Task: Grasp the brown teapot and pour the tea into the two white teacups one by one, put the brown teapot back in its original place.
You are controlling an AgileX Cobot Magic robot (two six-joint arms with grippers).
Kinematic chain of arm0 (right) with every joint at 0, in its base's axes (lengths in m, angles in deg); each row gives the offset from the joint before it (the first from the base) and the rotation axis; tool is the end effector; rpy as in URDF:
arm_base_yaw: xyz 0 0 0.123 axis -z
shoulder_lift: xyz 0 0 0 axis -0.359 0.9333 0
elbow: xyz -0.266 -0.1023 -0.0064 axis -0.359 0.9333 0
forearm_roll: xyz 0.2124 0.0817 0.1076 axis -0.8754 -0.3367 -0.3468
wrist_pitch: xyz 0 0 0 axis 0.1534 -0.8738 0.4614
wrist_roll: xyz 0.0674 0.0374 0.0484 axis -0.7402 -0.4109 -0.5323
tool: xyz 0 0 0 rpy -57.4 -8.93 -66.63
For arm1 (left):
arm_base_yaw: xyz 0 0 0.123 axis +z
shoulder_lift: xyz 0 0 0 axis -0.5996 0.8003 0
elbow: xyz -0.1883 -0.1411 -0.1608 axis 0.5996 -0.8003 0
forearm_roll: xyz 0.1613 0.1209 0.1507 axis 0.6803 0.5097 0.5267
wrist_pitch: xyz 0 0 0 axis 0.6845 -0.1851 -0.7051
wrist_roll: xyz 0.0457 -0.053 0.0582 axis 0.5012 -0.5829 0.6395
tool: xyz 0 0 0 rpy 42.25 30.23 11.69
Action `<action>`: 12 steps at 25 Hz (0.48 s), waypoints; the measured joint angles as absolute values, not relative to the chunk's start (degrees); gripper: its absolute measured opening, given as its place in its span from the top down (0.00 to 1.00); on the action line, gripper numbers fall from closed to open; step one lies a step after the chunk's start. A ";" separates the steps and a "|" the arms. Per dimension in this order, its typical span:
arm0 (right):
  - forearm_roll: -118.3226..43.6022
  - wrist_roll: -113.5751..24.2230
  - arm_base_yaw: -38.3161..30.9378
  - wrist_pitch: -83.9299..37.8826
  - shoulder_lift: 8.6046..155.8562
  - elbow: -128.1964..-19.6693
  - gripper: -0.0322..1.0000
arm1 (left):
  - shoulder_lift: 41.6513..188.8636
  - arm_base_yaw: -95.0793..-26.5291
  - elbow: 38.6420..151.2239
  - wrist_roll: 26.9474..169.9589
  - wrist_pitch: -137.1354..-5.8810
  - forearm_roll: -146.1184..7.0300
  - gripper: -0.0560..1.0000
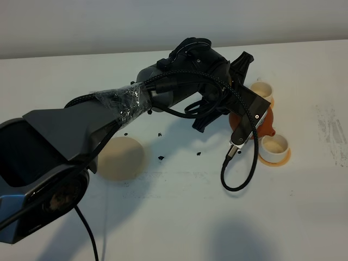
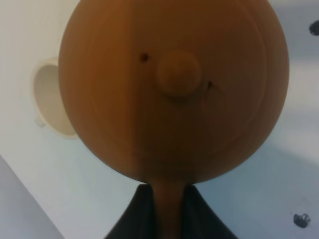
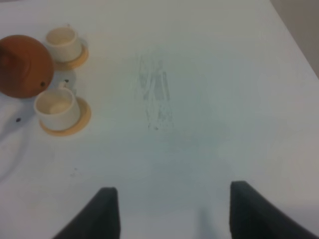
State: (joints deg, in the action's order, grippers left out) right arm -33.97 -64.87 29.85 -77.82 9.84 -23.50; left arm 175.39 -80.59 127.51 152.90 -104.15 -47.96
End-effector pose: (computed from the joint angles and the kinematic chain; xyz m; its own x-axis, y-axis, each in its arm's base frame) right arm -0.0064 0.0075 0.2783 -0.4943 0.0644 -0.8669 0.0864 0.9960 0.0247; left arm 0.3837 -0.3568 0.1819 0.6998 0.7043 0.1194 0.5127 -0.6115 0.6027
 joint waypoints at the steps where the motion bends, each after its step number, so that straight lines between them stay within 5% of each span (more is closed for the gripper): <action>1: -33.97 -64.87 29.85 -77.82 9.84 -23.50 0.51 | 175.39 -80.59 127.51 153.35 -103.99 -47.89 0.86; 12: -33.97 -64.87 29.85 -77.82 9.84 -23.50 0.51 | 175.39 -81.23 127.51 155.20 -100.79 -43.82 0.86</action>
